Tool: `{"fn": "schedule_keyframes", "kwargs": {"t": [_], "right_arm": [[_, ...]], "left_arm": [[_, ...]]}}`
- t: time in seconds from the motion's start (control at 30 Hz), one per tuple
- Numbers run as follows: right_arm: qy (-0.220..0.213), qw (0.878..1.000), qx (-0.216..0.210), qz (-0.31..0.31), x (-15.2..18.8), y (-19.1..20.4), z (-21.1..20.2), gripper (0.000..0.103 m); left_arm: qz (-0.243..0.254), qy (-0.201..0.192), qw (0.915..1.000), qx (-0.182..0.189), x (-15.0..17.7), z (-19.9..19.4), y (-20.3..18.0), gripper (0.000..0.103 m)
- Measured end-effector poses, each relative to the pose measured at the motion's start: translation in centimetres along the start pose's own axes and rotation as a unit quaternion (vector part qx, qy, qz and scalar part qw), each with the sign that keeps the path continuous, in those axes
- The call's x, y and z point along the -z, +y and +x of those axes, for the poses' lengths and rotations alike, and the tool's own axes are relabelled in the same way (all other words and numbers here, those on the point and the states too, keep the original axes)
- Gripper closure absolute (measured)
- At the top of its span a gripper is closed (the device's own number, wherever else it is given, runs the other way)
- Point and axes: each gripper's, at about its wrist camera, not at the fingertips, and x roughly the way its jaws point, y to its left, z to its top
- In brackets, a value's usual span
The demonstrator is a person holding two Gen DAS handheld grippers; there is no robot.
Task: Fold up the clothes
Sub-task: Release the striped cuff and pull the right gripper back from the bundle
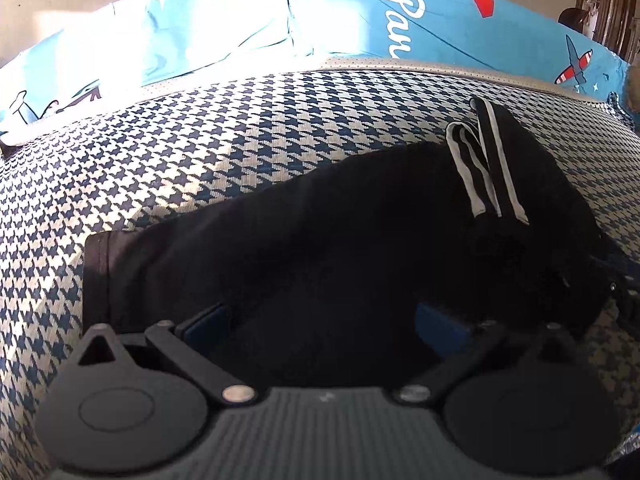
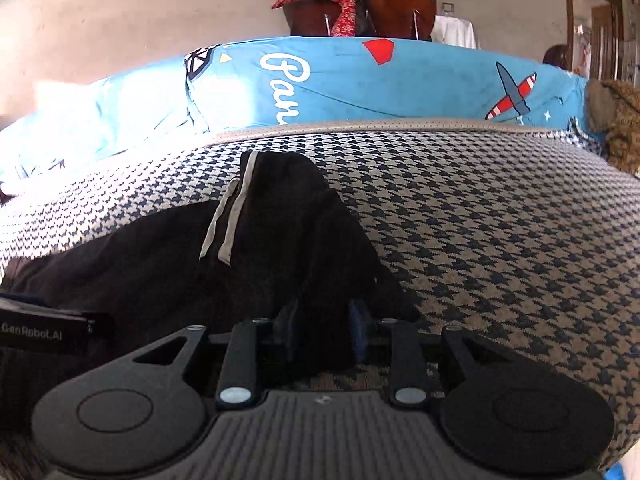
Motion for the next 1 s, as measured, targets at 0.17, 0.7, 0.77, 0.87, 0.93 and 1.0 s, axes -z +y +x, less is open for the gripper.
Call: {"fn": "schedule_keyframes", "kwargs": {"t": [0.17, 0.7, 0.77, 0.87, 0.93, 1.0], "right_arm": [[-0.008, 1.000, -0.001, 0.013, 0.0, 0.1, -0.9, 0.072], [0.020, 0.998, -0.037, 0.045, 2.6, 1.1, -4.2, 0.072], [0.030, 0.998, -0.034, 0.038, 3.0, 1.5, -4.2, 0.071], [0.030, 0.999, -0.028, 0.022, 3.4, 2.0, -4.4, 0.064], [0.030, 0.999, -0.031, 0.015, 3.6, 2.2, -4.4, 0.060], [0.029, 0.999, -0.029, 0.010, 3.7, 2.4, -4.4, 0.059]], "left_arm": [[0.012, -0.009, 0.9999, -0.001, 0.5, 0.0, -0.1, 0.000], [0.000, -0.024, 0.9997, 0.000, 2.9, -2.7, 0.0, 0.000], [-0.001, -0.023, 0.9997, 0.001, 3.3, -3.1, 0.1, 0.000], [0.001, -0.022, 0.9998, -0.002, 3.8, -3.4, 0.0, 0.000], [0.003, -0.020, 0.9998, -0.002, 4.1, -3.5, 0.0, 0.000], [0.006, -0.020, 0.9998, -0.003, 4.4, -3.6, 0.0, 0.000]]}}
